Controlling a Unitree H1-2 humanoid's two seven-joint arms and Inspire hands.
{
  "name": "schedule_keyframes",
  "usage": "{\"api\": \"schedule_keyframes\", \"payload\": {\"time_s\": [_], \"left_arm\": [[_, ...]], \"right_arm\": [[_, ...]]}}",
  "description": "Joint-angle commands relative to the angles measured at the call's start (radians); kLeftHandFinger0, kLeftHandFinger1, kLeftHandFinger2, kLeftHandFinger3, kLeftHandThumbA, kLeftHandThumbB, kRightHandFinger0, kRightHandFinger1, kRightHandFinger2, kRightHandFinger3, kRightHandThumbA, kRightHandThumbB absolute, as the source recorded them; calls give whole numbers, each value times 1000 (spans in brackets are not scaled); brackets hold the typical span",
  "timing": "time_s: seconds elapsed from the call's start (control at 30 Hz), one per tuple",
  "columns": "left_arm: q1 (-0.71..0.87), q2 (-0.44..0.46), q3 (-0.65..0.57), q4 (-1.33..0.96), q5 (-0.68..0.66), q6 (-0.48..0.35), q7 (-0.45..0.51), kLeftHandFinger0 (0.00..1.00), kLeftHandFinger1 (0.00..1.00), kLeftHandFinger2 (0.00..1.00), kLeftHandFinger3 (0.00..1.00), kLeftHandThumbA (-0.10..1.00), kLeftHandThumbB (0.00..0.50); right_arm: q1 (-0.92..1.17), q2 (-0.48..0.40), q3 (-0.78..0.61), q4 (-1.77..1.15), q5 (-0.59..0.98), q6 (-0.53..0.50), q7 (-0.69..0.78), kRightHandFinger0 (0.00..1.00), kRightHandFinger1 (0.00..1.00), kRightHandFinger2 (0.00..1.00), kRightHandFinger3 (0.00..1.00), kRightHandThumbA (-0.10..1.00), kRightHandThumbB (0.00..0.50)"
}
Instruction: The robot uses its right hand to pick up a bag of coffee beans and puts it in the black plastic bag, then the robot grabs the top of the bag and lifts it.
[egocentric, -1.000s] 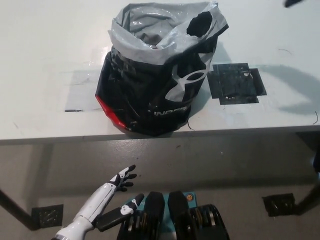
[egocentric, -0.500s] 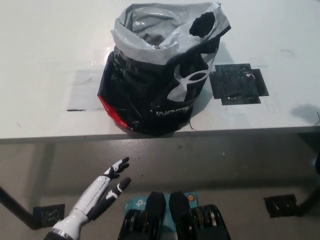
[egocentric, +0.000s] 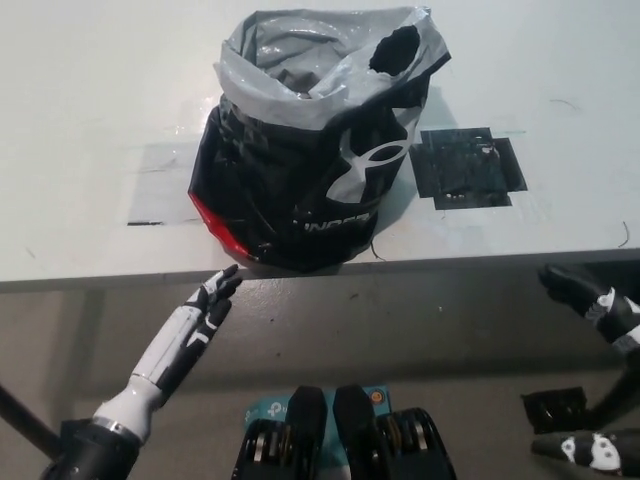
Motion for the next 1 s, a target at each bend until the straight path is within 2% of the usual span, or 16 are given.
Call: {"api": "schedule_keyframes", "payload": {"time_s": [0.0, 0.13, 0.2, 0.23, 0.3, 0.37, 0.47, 0.6, 0.87, 0.97], "left_arm": [[-25, 6, 27, -7, -127, -109, -37, 1000, 1000, 1000, 1000, 1000, 255], [7, 9, 24, -19, -125, -114, -32, 1000, 1000, 1000, 1000, 1000, 255], [24, 8, 24, -33, -125, -96, -29, 1000, 1000, 1000, 1000, 1000, 266], [31, 8, 24, -37, -127, -91, -30, 1000, 1000, 1000, 1000, 1000, 266], [44, 10, 25, -42, -127, -88, -26, 1000, 1000, 1000, 1000, 1000, 267], [50, 12, 28, -41, -121, -89, -20, 1000, 1000, 1000, 1000, 1000, 264], [66, 12, 31, -45, -122, -86, -14, 1000, 1000, 1000, 1000, 1000, 296], [86, 11, 29, -35, -120, -110, -14, 1000, 1000, 1000, 1000, 1000, 296], [122, 16, 27, -28, -121, -129, -13, 1000, 1000, 1000, 1000, 1000, 318], [128, 17, 26, -30, -124, -126, -15, 1000, 1000, 1000, 1000, 1000, 319]], "right_arm": [[-6, 106, 26, 266, -4, -376, -210, 1000, 1000, 1000, 1000, 1000, 202], [-1, 134, 58, 408, -45, -444, -238, 1000, 1000, 1000, 1000, 1000, 160], [4, 145, 72, 477, -73, -463, -263, 1000, 1000, 1000, 1000, 1000, 201], [9, 148, 77, 492, -82, -467, -271, 1000, 1000, 1000, 1000, 1000, 201], [12, 150, 90, 543, -93, -489, -286, 1000, 1000, 1000, 1000, 1000, 174], [4, 144, 96, 593, -91, -496, -290, 1000, 1000, 1000, 1000, 1000, 182], [-3, 129, 108, 652, -94, -523, -304, 1000, 1000, 1000, 1000, 1000, 151], [11, 115, 124, 670, -92, -517, -317, 1000, 1000, 1000, 1000, 1000, 146], [49, 101, 178, 689, -92, -534, -370, 1000, 1000, 1000, 1000, 1000, 209], [56, 95, 192, 691, -88, -538, -383, 1000, 1000, 1000, 1000, 1000, 203]]}}
